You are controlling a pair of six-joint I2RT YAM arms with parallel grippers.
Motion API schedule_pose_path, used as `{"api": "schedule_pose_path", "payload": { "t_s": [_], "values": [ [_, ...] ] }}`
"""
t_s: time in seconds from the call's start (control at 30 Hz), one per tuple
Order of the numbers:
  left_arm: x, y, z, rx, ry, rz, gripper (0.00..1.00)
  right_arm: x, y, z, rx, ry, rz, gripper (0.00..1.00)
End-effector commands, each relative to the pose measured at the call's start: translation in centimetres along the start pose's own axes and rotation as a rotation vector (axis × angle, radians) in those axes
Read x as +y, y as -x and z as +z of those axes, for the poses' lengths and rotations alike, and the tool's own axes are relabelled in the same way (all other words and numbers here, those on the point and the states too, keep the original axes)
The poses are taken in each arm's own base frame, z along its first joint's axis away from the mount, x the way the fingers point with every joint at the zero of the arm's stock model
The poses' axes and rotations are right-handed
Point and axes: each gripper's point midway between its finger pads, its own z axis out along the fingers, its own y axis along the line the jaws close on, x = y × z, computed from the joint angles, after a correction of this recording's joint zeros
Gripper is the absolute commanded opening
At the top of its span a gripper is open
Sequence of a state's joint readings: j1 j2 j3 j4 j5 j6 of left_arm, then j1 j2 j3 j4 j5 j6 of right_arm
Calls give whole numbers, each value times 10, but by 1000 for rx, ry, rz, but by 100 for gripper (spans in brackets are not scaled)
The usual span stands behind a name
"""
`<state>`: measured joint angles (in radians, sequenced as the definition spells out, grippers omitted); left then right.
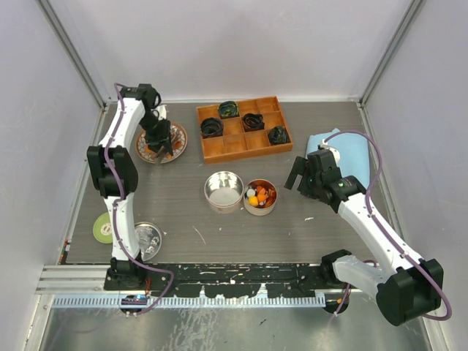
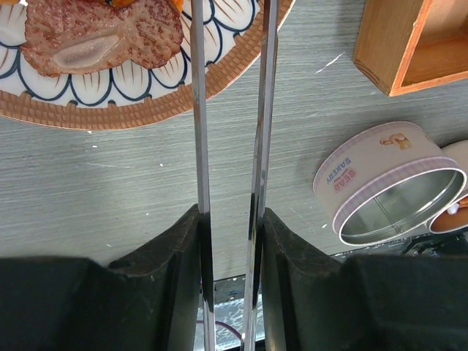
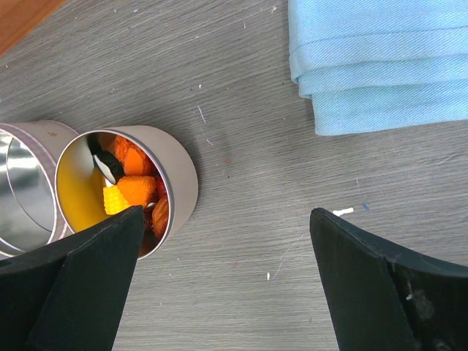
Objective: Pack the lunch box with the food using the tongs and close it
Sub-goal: Pick up the fake food from the plate.
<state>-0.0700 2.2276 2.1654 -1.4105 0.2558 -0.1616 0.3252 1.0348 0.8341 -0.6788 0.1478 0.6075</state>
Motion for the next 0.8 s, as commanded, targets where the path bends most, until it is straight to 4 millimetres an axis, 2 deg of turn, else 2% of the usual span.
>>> {"api": "schedule_pose_path", "payload": {
  "t_s": [0.0, 0.2, 0.37, 0.6, 0.77],
  "values": [
    [-8, 0, -24, -33, -48, 30, 36, 8, 17, -5, -53, 24, 9, 100],
    [-6, -1, -15, -1, -49, 19, 38, 7, 17, -5, -53, 20, 8, 100],
    [-8, -1, -18, -12, -54, 18, 31, 6, 16, -5, -56, 19, 9, 100],
    [-16, 3, -38, -88, -74, 9, 22, 7, 16, -5, -52, 19, 10, 100],
    [-21, 7, -52, -151, -82, 3, 20, 7, 17, -6, -56, 23, 10, 100]
  ]
}}
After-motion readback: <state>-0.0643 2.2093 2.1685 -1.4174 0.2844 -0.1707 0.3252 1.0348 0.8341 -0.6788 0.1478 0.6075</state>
